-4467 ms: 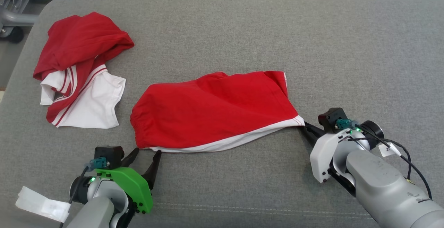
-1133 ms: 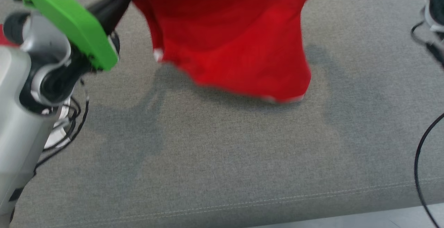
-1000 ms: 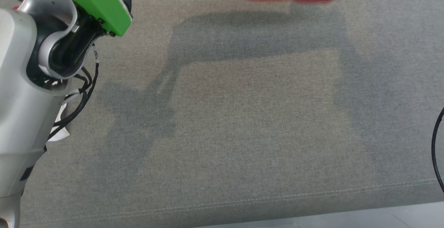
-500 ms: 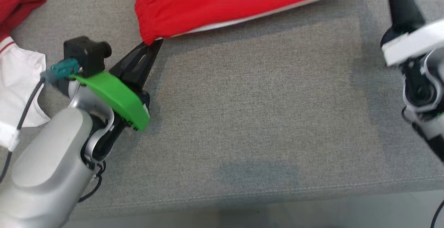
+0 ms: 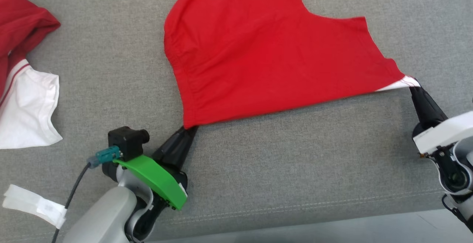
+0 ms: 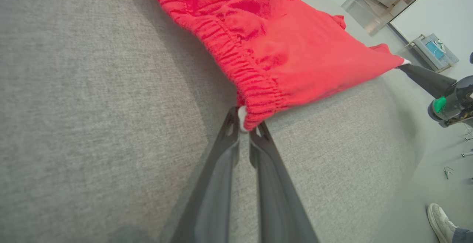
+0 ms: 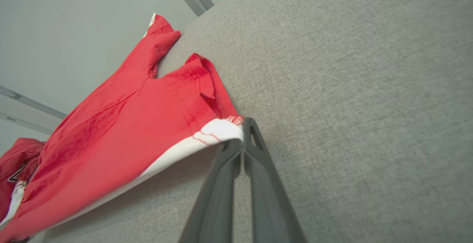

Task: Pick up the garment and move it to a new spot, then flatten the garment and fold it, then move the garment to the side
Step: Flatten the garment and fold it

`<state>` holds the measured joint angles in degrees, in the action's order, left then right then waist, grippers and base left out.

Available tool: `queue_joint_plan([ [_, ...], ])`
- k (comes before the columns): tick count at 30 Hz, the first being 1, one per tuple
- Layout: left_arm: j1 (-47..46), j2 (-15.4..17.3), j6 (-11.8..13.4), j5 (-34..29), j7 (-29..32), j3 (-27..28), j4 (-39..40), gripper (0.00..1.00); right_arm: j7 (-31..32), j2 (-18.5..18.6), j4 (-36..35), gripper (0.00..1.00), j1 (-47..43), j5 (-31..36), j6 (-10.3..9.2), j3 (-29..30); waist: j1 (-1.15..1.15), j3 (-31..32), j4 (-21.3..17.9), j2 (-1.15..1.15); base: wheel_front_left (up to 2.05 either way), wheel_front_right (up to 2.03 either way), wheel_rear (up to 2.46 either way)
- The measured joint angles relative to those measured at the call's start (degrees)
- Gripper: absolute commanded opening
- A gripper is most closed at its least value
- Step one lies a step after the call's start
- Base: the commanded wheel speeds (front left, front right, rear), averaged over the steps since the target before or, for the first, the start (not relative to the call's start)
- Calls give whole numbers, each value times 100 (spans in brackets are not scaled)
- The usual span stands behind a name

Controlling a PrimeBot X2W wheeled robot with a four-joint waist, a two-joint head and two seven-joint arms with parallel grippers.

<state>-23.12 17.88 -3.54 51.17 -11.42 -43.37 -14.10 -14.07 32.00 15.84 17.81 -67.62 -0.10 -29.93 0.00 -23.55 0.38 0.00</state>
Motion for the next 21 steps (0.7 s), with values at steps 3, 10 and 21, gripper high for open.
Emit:
queue_joint_plan([
  [3,173,-126,-67,111,-23,-123,-36,0,0,194,-31,0,-397,-56,59,129,0,242,22,0,0,0,0],
  [10,865,-58,-104,241,105,-328,-223,0,9,344,-178,0,-1514,-321,188,-5,0,803,95,0,0,0,0],
  [21,2098,-42,-177,1227,706,-549,194,0,459,1122,-622,0,-3094,-1059,367,-62,0,1261,-1,0,0,0,0],
])
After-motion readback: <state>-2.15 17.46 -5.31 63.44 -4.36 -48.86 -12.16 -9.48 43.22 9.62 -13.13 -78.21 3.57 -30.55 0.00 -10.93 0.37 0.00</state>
